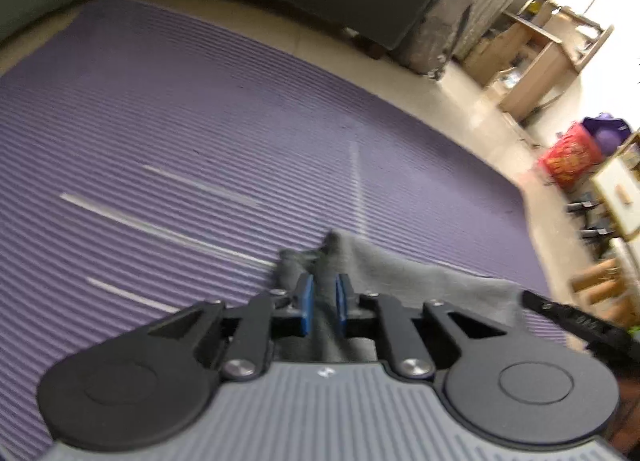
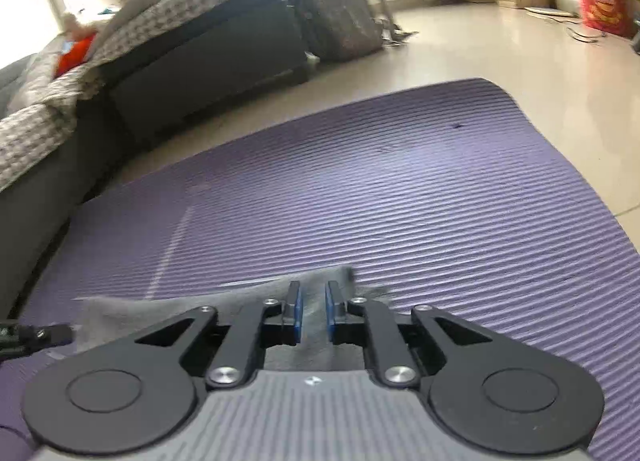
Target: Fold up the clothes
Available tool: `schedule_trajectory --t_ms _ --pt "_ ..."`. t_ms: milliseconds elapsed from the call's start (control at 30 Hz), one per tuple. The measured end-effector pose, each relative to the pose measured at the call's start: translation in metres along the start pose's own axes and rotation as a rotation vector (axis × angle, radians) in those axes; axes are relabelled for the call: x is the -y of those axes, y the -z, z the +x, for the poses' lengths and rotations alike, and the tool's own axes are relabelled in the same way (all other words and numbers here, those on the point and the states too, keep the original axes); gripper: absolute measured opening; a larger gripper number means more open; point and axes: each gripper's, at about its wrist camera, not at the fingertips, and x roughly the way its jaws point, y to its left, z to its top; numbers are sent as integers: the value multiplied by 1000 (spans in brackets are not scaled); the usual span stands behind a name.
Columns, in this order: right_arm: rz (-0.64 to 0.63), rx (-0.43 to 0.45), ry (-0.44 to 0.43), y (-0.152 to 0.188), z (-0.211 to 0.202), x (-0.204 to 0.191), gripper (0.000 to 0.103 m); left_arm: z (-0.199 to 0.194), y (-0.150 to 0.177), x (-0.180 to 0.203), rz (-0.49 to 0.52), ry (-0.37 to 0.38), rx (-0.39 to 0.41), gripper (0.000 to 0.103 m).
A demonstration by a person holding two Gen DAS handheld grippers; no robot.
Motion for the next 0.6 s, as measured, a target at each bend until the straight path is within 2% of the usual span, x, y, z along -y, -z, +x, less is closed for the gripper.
schedule_trajectory --t_ms 67,167,200,233,267,300,333,367,467,533,600 --pt "-56 -15 -16 8 -4 -15 12 5 5 9 32 10 -32 11" --pt "-98 -49 8 18 -5 -19 12 7 21 12 91 -69 -67 8" --pt "-106 -64 28 22 -5 -18 11 6 27 10 105 -92 -67 10" --pt "-107 -76 50 26 -6 -14 10 3 29 7 107 -111 -66 19" --pt "-89 -77 70 28 -11 -6 10 -2 30 3 89 -136 -77 18" --pt "-63 -78 66 26 -17 -1 10 -7 31 -1 73 -156 -88 10" --pt "-36 -79 62 25 -23 4 10 -13 30 -4 62 -161 -97 11" --pt "-21 -80 58 24 -29 6 13 -21 29 -2 58 -157 -97 11" --pt "-67 -83 40 24 -47 -4 15 -43 27 21 81 -40 -66 11" --pt "-108 -105 29 28 -56 -13 15 -48 33 33 107 25 -94 14" --pt "-136 -136 27 34 -62 -15 15 -46 41 42 144 39 -137 14"
